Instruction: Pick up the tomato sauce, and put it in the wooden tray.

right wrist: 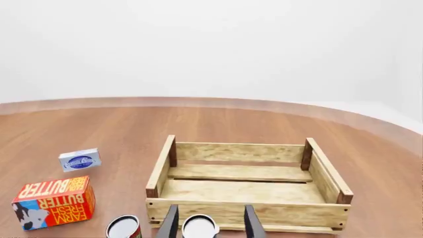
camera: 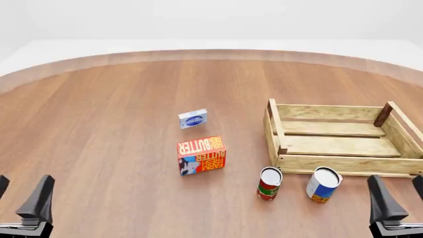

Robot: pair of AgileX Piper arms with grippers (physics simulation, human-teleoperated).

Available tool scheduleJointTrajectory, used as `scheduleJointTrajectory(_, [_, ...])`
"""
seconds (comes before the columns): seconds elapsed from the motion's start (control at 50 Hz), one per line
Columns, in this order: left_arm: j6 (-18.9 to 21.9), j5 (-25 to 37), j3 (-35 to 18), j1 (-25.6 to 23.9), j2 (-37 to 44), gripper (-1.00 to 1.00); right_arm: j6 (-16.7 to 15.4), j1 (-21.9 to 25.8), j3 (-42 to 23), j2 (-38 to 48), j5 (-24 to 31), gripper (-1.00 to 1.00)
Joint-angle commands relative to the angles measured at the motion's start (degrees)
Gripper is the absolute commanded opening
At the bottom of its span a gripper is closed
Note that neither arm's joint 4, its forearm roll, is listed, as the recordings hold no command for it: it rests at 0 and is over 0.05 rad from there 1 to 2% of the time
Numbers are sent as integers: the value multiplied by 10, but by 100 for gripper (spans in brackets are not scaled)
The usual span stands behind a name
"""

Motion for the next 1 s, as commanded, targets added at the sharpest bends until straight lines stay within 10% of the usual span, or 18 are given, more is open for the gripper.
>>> scheduleJointTrajectory(0.02, [0,-2,-2,-4,4,100,-12,-4,-4,-2,6,100])
scheduleJointTrajectory(0.26, [0,4,-5,-4,1,100,-56,15,-102,17,64,100])
scheduleJointTrajectory(0.62, [-1,2,-2,-4,1,100,-74,116,-362,305,55,100])
scheduleJointTrajectory(1.0, [0,5,-4,-5,0,100,-83,181,-466,472,64,100])
